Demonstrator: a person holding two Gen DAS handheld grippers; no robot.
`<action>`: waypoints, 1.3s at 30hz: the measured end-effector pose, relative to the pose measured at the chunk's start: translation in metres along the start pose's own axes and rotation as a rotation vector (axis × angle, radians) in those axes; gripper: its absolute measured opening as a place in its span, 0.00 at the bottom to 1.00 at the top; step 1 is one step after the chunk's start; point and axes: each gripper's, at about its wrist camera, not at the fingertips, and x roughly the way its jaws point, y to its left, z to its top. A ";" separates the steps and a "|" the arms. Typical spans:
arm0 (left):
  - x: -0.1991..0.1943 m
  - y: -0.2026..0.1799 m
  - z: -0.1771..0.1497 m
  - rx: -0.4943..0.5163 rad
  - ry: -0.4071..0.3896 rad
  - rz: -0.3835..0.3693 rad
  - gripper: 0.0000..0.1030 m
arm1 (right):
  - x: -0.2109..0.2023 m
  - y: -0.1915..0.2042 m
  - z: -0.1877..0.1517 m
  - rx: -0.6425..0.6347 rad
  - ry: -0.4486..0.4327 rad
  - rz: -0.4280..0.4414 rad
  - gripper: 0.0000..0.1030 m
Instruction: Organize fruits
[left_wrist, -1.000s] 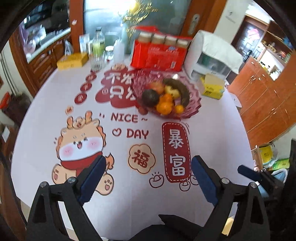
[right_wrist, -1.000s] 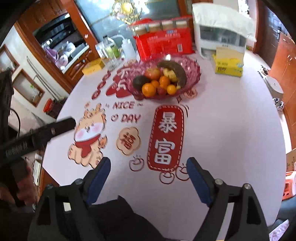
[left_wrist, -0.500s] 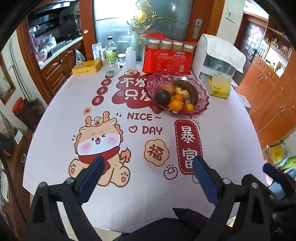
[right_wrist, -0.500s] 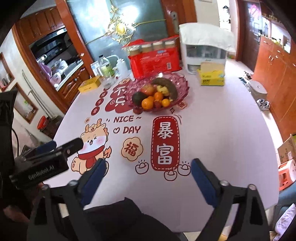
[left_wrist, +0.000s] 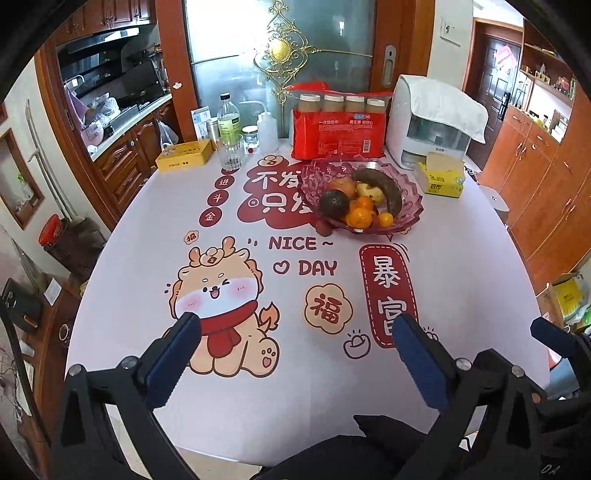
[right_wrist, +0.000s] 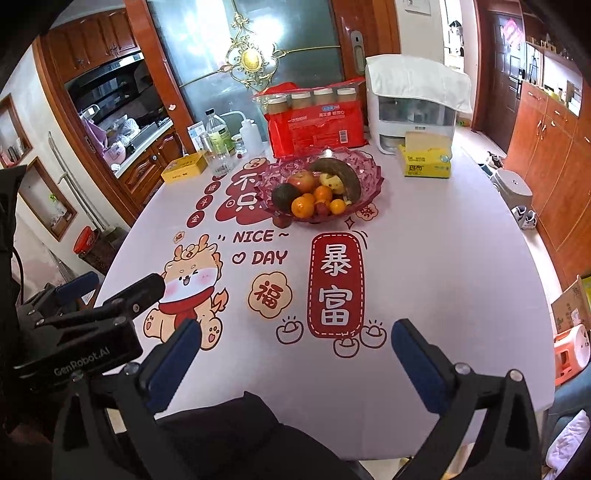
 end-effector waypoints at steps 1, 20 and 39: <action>0.001 0.001 0.000 -0.002 0.003 -0.004 0.99 | 0.000 0.001 0.000 -0.002 -0.001 -0.001 1.00; 0.004 0.002 0.002 -0.004 0.008 -0.006 0.99 | 0.005 0.005 0.003 -0.006 0.013 -0.008 1.00; 0.014 0.005 0.001 -0.007 0.026 -0.002 0.99 | 0.018 0.004 0.001 0.002 0.034 -0.012 1.00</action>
